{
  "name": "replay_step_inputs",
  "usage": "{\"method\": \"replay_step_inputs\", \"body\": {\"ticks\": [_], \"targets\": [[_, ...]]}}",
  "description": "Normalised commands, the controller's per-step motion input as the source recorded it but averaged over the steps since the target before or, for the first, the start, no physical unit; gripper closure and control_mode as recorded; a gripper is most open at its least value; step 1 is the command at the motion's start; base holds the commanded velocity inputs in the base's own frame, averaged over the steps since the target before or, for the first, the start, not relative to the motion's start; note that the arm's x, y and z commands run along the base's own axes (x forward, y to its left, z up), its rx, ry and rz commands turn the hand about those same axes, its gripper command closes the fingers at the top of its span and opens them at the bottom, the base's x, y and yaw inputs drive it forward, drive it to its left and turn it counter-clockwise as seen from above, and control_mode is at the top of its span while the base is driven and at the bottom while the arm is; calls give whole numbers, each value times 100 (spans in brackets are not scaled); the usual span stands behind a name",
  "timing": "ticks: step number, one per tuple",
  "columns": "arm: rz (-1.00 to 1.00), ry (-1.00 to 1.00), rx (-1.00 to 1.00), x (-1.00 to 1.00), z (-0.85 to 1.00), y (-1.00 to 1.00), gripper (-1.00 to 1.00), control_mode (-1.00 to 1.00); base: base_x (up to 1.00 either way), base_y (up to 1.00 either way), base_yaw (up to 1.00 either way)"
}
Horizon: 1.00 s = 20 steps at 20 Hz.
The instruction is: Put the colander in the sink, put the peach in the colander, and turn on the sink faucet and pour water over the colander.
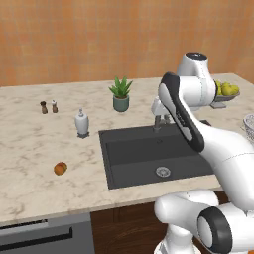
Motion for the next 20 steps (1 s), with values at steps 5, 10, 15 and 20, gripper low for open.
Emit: {"method": "replay_step_inputs", "body": {"ticks": [5,10,15,20], "targets": [[-14,0,6,-22,-9,-53,-100,-100,0,0,0],[-33,0,14,-38,-15,-90,-100,-100,0,0,0],[-47,0,15,-24,-8,-87,-100,-100,0,0,0],[-53,0,17,-7,-2,-94,-100,-100,0,0,0]]}}
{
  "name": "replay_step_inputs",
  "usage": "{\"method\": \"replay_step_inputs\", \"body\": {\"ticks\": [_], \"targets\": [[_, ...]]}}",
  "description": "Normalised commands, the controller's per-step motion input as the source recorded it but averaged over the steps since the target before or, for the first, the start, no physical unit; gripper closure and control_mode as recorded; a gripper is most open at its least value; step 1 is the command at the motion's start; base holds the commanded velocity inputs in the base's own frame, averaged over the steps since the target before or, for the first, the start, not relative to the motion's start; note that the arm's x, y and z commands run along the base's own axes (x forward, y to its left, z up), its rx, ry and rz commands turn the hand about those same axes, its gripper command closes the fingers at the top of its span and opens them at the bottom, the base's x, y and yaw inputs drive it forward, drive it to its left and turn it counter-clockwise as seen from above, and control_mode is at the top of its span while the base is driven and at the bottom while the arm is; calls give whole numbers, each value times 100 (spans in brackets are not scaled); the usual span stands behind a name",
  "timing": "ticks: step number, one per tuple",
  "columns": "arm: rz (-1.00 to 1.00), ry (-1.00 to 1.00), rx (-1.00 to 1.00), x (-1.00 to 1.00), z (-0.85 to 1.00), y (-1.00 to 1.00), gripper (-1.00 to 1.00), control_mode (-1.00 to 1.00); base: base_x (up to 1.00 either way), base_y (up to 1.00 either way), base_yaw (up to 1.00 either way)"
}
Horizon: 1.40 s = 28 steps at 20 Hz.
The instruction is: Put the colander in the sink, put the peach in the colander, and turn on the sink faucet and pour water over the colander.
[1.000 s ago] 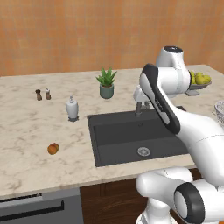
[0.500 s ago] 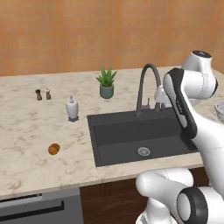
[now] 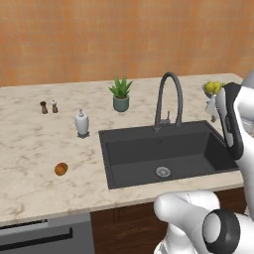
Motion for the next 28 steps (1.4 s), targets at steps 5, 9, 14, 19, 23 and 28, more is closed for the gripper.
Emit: {"method": "replay_step_inputs", "body": {"ticks": [5,9,14,19,23,28], "targets": [[-48,-5,15,0,-16,-100,-100,-100,0,0,0],[-41,-3,7,0,-39,-99,-100,-100,0,0,0],[-30,-4,1,0,-49,-91,-100,-100,0,0,0],[-28,-14,0,0,-32,-89,-100,-100,0,0,0],[-22,-21,1,0,-12,-82,-100,-100,0,0,0],[-3,-3,12,3,0,-65,-100,-100,0,0,0]]}}
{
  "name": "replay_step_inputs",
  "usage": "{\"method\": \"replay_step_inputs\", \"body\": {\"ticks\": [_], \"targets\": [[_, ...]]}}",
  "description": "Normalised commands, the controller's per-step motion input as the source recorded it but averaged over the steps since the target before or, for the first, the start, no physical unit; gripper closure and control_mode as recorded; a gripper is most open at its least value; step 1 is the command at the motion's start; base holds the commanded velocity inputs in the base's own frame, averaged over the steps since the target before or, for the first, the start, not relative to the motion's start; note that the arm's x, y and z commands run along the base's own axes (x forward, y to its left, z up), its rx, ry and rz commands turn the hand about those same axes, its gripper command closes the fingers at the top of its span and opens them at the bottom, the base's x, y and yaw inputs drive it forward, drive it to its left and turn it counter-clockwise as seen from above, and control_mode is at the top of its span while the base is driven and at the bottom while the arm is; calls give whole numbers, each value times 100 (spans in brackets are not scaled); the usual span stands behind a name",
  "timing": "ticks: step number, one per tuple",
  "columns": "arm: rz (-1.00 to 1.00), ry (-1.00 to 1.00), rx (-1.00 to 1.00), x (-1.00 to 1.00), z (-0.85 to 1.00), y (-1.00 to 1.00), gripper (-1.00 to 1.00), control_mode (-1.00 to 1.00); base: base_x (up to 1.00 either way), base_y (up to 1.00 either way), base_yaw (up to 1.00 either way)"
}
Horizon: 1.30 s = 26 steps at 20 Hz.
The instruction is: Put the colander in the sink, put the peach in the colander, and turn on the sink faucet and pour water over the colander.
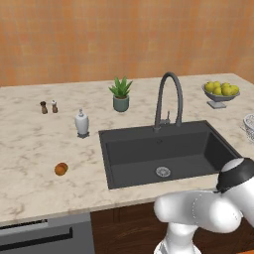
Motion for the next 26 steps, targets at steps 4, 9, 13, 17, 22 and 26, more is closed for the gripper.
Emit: {"method": "replay_step_inputs", "body": {"ticks": [4,9,13,17,22,26], "targets": [[0,1,17,15,1,-58,-100,-100,0,0,0],[0,0,12,36,-2,-47,-100,-100,0,0,0],[0,0,6,57,-10,-29,-100,-100,0,0,0],[0,8,0,54,-31,-26,-100,-100,0,0,0],[0,5,3,43,-30,-42,-100,-100,0,0,0],[0,4,3,38,-30,-42,-100,-100,0,0,0]]}}
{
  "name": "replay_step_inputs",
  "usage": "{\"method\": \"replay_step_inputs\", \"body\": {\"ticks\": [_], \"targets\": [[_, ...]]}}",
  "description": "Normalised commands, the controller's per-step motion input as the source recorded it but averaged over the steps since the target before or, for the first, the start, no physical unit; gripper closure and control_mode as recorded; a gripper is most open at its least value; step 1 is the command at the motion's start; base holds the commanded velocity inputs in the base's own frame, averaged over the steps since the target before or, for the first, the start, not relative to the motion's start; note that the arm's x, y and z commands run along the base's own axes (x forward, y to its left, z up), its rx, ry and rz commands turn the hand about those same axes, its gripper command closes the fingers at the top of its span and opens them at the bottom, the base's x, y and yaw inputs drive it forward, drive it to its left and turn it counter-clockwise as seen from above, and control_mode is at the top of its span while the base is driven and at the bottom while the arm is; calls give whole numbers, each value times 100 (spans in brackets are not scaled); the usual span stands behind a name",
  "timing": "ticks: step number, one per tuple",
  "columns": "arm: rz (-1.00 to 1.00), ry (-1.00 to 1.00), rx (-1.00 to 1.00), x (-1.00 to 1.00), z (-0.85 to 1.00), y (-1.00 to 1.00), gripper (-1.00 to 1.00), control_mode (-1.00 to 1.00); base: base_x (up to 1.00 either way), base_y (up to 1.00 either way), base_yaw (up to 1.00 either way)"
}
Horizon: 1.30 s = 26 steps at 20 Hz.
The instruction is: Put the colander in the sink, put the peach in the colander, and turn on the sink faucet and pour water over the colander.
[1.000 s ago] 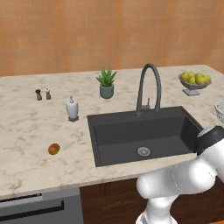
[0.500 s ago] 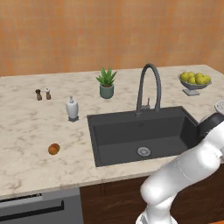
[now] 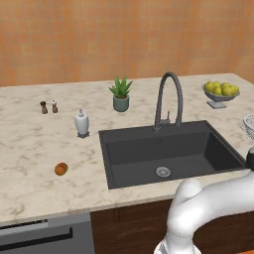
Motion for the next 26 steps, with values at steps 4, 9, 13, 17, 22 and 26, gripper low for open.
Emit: {"method": "replay_step_inputs", "body": {"ticks": [4,9,13,17,22,26], "targets": [[0,5,2,41,-30,-38,-100,-100,0,0,0],[-2,6,0,29,-37,-25,-100,-100,0,0,0],[-4,13,0,1,-52,-1,100,-100,0,0,0],[2,6,0,0,-67,32,100,-100,0,0,0],[25,-16,1,0,-66,74,100,-100,0,0,0],[51,-34,6,0,-35,62,100,-100,0,0,0]]}}
